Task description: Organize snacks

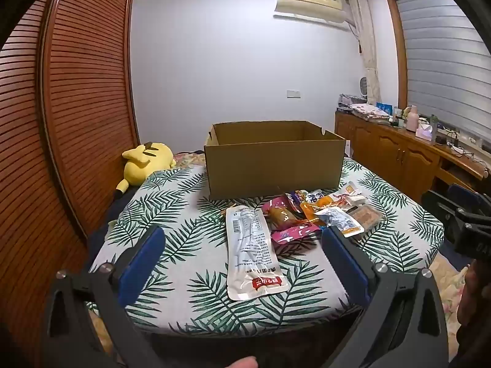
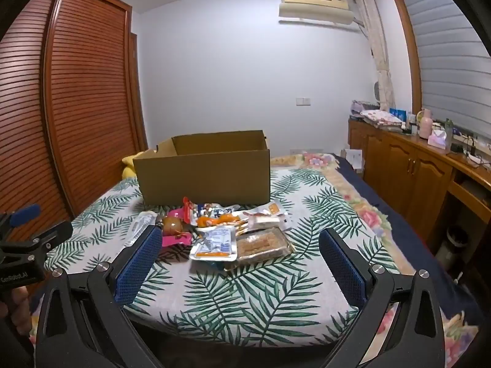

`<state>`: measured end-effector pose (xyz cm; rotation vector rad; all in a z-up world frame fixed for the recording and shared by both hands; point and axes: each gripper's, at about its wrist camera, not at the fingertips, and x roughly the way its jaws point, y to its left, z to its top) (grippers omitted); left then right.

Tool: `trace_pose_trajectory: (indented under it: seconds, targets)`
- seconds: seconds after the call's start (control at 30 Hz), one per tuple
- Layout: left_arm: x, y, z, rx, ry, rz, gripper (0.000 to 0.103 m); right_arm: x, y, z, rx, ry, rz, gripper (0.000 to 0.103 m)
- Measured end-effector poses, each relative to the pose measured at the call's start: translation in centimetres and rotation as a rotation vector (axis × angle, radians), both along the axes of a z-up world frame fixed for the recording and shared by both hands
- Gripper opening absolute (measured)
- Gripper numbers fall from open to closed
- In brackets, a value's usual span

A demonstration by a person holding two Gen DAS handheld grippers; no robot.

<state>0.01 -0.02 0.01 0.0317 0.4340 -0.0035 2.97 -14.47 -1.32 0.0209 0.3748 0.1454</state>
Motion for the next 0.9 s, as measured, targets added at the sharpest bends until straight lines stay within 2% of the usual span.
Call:
trace_pose_trajectory:
  seconds: [0.9]
  targets:
    - [-0.22,0.18,0.67,-0.008,-0.008,0.002,0.103,-0.11,0.08,0.07,-0.006,0.003,0.0,0.103]
